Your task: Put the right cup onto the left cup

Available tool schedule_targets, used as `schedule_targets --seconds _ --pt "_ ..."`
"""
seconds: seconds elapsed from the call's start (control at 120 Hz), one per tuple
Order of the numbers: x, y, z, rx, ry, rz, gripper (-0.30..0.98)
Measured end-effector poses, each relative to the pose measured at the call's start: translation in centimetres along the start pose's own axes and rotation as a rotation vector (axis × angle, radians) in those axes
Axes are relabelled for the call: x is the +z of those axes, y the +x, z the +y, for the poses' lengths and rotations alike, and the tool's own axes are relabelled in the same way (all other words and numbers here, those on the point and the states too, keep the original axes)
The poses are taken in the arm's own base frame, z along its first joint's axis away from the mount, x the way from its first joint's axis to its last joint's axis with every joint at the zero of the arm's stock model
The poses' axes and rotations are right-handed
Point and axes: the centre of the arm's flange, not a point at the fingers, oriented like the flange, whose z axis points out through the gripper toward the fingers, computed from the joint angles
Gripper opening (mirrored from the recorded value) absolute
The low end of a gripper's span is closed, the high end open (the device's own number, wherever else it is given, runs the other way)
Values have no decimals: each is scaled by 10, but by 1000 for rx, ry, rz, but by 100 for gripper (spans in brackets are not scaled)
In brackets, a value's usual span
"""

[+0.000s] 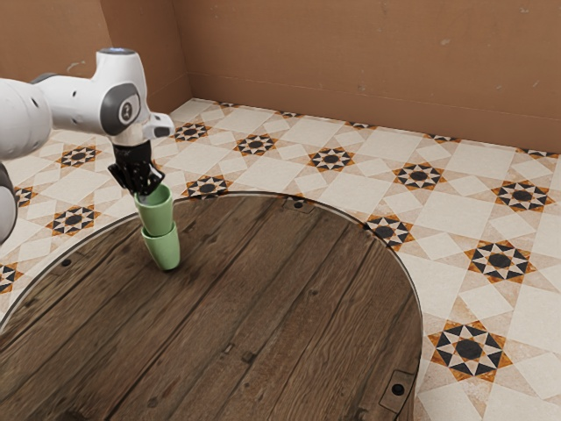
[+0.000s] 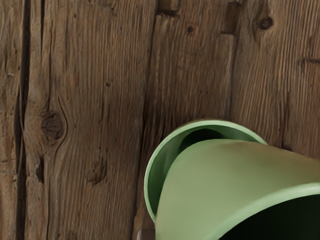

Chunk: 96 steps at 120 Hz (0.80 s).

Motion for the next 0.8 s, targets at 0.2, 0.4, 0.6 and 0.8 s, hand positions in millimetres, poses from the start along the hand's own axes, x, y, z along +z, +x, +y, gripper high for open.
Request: schedule_targets --seconds 0.2,0.4,0.6,0.8 --pt "4 1 1 10 -7 -3 35" --pt "-31 -2 8 34 -1 48 55" --pt "-86 -21 38 87 -8 91 63" --pt "-169 -85 81 163 -43 88 67"
